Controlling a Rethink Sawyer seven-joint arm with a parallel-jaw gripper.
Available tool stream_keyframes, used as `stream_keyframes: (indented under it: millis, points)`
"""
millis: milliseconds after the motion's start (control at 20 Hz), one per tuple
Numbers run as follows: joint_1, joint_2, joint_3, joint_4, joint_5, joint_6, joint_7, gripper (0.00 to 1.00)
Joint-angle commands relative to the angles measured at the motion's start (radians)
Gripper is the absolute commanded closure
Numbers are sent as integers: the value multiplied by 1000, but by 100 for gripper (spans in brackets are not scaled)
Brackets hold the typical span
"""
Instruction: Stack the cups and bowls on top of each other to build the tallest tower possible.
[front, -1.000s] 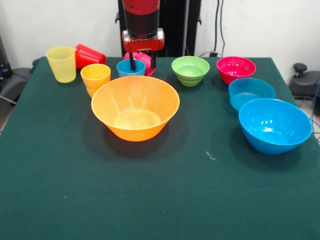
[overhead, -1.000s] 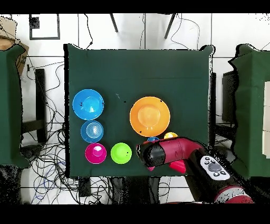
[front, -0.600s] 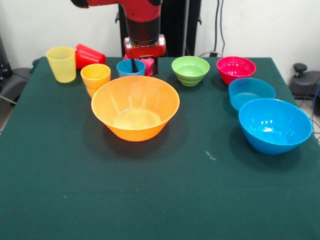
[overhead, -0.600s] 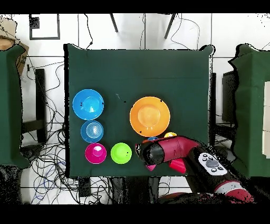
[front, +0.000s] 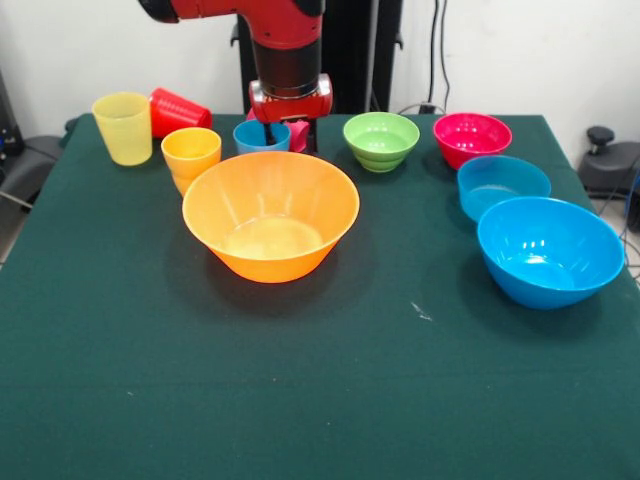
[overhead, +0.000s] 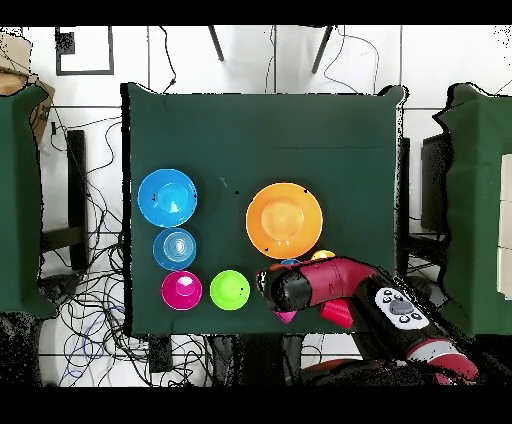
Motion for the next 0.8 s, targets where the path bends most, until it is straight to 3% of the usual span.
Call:
stream_keyframes:
  millis: [50, 800]
  points:
    - [4, 18, 66, -83, -59, -36, -50, 0]
    - [8, 14, 61, -70, -61, -52, -36, 0]
